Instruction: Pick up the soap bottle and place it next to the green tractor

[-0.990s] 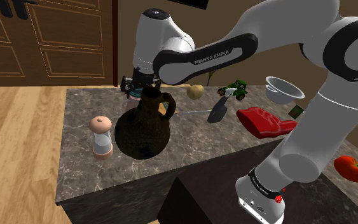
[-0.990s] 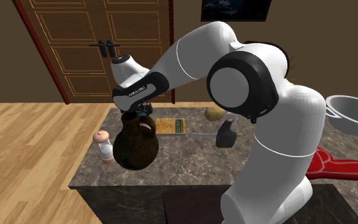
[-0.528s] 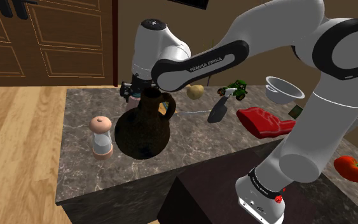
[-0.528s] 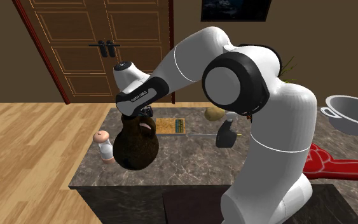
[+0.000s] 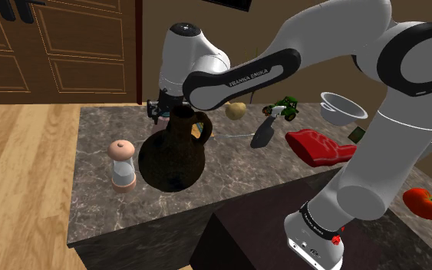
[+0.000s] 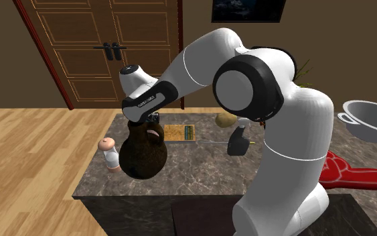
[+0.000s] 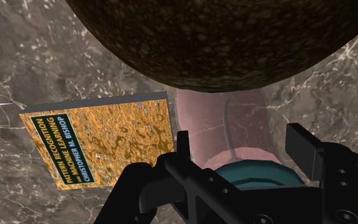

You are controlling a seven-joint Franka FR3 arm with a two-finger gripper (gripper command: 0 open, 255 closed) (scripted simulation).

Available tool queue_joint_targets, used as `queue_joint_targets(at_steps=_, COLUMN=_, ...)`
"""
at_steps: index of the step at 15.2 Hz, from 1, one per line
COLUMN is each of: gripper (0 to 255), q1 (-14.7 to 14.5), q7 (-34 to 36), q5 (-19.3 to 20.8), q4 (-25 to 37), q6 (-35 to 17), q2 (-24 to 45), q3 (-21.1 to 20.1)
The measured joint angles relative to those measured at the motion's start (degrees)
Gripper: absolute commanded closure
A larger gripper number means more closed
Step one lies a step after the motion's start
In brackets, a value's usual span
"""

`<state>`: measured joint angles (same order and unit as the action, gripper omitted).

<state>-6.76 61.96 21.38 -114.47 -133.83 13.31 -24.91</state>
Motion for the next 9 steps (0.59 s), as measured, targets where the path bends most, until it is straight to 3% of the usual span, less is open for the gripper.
queue_joint_targets(at_steps=9, gripper=255, q1=0.1, q7=-0.5, q5=-0.6, q4=0.3, q6=0.9, q2=-0.5, q3=-0.2)
